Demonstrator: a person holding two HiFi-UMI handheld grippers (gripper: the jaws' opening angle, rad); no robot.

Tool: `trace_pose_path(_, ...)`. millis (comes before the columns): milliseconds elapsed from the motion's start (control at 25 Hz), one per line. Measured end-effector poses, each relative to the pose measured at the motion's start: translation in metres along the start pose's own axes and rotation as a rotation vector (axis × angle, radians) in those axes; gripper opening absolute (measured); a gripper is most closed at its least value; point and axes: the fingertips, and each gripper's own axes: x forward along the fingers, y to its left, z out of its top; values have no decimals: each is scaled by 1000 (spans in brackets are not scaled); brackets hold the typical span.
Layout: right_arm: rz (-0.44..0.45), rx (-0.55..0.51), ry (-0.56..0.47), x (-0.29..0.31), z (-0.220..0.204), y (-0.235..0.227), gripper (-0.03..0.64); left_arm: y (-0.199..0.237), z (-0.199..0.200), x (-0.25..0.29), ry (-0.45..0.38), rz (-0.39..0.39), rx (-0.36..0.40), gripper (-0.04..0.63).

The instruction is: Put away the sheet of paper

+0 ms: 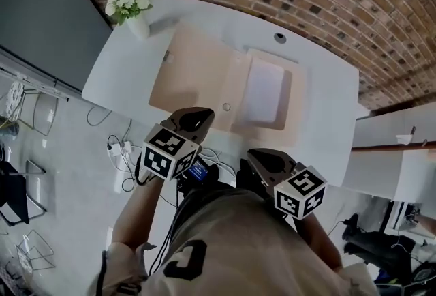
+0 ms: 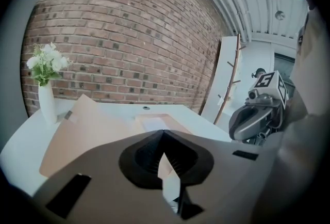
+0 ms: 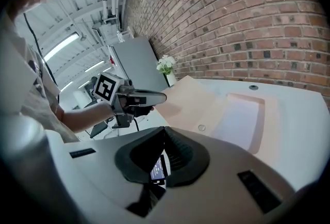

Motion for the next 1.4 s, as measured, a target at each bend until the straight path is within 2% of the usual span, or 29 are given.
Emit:
trace_pose_path(320, -64, 27, 27, -8, -20, 16, 21, -12, -9, -33, -28, -43, -21, 14)
trace_pose_path(640, -36, -13, -35, -16, -16, 31, 21, -42, 1, -43, -23, -69, 91, 14)
trace_pose_path(960, -48, -44, -72, -41, -26, 29, 21, -74, 7, -47, -15, -85, 141, 14)
trace_pose_path(1400, -49, -14, -133, -99, -59, 22, 21, -159, 6, -47, -19, -126, 195, 14)
